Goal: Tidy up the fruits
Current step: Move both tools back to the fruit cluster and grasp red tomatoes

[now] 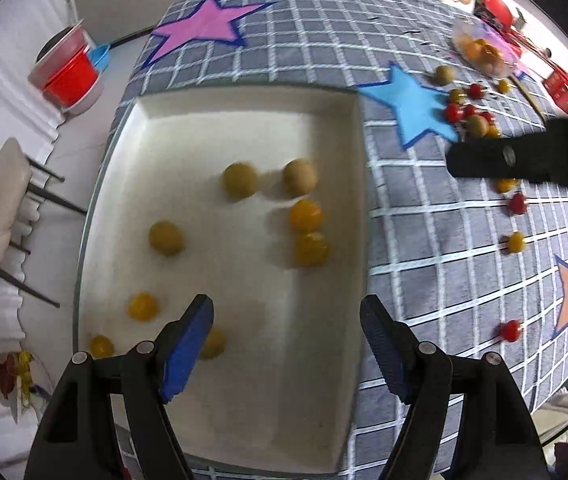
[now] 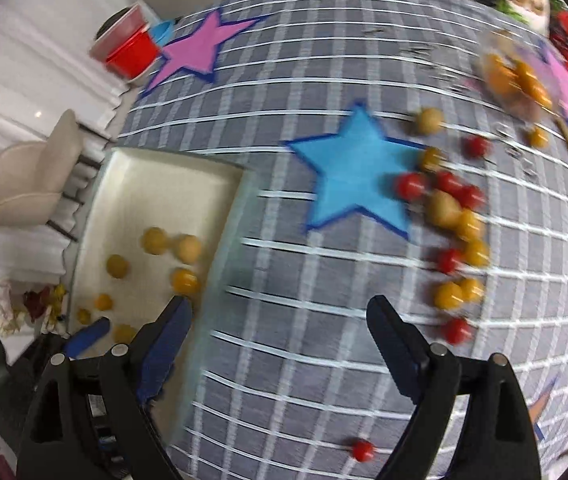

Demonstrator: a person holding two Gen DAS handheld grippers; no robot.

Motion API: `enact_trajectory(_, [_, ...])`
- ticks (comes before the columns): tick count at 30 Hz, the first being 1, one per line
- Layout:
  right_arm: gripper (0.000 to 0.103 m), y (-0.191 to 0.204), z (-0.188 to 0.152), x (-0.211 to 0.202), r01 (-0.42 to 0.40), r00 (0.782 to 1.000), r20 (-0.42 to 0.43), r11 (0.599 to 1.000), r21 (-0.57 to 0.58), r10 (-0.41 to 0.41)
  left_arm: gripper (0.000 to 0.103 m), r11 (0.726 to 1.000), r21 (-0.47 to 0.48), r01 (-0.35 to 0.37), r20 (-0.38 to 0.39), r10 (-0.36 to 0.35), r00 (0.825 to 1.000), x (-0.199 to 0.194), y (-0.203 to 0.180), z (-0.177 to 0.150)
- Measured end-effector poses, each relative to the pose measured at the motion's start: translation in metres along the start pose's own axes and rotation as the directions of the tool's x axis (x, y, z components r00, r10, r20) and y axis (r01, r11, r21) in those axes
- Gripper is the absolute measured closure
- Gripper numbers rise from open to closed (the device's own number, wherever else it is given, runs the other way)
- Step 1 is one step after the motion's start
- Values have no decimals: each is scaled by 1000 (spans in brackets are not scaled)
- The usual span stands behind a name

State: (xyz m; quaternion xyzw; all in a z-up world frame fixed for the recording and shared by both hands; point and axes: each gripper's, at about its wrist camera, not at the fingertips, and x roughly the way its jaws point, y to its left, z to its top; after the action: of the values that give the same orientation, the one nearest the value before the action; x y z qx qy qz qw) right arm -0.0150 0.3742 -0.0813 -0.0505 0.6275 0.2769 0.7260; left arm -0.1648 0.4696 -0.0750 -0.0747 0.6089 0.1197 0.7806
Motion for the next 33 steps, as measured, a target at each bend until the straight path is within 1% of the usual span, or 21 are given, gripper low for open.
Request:
enact_trajectory(4, [12,-40,-17,-9,30,999,-19,996,80,-28,26,999,43,15,19,-16,1000,-7,-22,13])
enact_trajectory(7, [12,-76,-34,-12,84,996,-45,987,138,-78,26,997,66,29,23,-31,999,-7,-37,25])
enact_trajectory(11, [12,-109,-53,-14,123,991,-76,972,198,-110,26,994,103,36,22,-39,999,-2,-60,40])
enact_trajectory(14, [12,-127,-65,-15,138,989,-88,962,236,-120,26,992,111,54,15,-56,998,3,-76,55])
enact_trajectory(19, [12,-143,-72,-18,132,990,-88,954,270,-112,26,991,108,77,6,-78,997,14,-100,83])
enact_trajectory(23, [12,-147,-72,-18,117,992,-81,953,279,-98,26,991,102,83,-12,-82,997,30,-115,105])
enact_trajectory(27, [12,-145,-68,-14,98,994,-76,957,274,-80,26,992,98,81,-29,-78,997,48,-117,121])
enact_trajectory(32, [12,-141,-58,-5,92,995,-71,961,261,-76,26,990,111,89,-38,-85,996,66,-120,141])
enact_trajectory(33, [13,-141,-57,-3,75,996,-65,963,258,-60,26,989,116,88,-37,-84,996,69,-121,144])
